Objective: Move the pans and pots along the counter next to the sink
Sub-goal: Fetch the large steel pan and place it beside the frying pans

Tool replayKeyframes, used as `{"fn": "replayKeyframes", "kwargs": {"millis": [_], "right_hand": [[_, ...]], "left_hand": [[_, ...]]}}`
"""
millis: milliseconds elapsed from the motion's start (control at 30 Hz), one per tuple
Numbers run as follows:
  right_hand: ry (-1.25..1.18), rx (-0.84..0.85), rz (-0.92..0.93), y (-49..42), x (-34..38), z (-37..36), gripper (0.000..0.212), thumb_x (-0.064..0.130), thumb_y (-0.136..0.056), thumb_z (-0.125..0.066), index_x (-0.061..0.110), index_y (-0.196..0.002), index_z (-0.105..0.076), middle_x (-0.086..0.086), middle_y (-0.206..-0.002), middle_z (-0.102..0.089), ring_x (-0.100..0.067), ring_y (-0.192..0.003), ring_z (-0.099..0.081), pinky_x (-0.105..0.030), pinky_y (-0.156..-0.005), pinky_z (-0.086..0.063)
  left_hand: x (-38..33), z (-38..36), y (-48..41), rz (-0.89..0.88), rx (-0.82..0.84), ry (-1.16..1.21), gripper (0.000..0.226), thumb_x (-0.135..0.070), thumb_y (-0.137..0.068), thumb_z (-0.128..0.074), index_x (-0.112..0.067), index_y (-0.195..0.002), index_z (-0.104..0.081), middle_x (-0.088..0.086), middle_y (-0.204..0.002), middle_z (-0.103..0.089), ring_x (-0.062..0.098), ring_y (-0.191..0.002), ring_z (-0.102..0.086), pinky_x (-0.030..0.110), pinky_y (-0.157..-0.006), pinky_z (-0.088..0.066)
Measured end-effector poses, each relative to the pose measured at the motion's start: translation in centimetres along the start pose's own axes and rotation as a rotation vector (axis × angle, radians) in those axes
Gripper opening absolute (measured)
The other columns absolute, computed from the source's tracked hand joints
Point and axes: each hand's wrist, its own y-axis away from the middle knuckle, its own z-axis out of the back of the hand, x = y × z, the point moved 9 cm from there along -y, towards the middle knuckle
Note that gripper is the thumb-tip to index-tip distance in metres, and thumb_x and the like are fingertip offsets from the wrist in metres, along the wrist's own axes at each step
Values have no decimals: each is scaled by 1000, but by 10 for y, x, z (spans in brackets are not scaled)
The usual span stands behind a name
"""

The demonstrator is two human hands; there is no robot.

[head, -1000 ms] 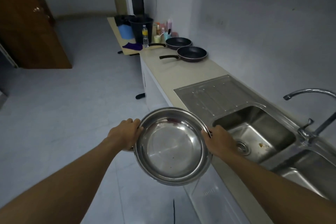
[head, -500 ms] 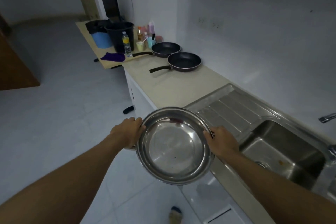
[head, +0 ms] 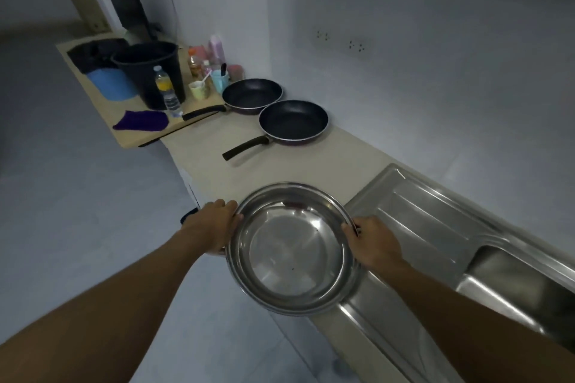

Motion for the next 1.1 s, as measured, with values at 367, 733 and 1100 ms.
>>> {"fn": "replayKeyframes", "kwargs": {"millis": [367, 733, 1100], "right_hand": [[-51, -65, -255, -97, -21, -21, 38, 47, -100, -47, 19, -90, -71, -10, -91, -64, -29, -80, -66, -39, -78, -58], [-2, -152, -574, -128, -29, -41, 42, 56, -101, -41, 24, -99, -69, -3, -92, -53, -30, -86, -62, -37, -73, -51], [67, -206, -720, -132, -32, -60, 40, 54, -102, -42, 23, -111, -67, -8, -111, -59, -30, -103, -59, -39, -79, -51]], "left_hand": [[-23, 21, -195, -243, 85, -50, 42, -47, -104, -28, -15, -122, -50, 12, -120, -53, 31, -116, -50, 52, -97, -47], [-56, 22, -328, -524, 148, -108, 43, -47, -103, -31, -17, -124, -53, 15, -129, -54, 33, -121, -50, 49, -101, -43], [-71, -3, -359, -561, 195, -157, 45, -43, -106, -30, -11, -130, -51, 12, -139, -48, 30, -131, -43, 44, -102, -40]]}}
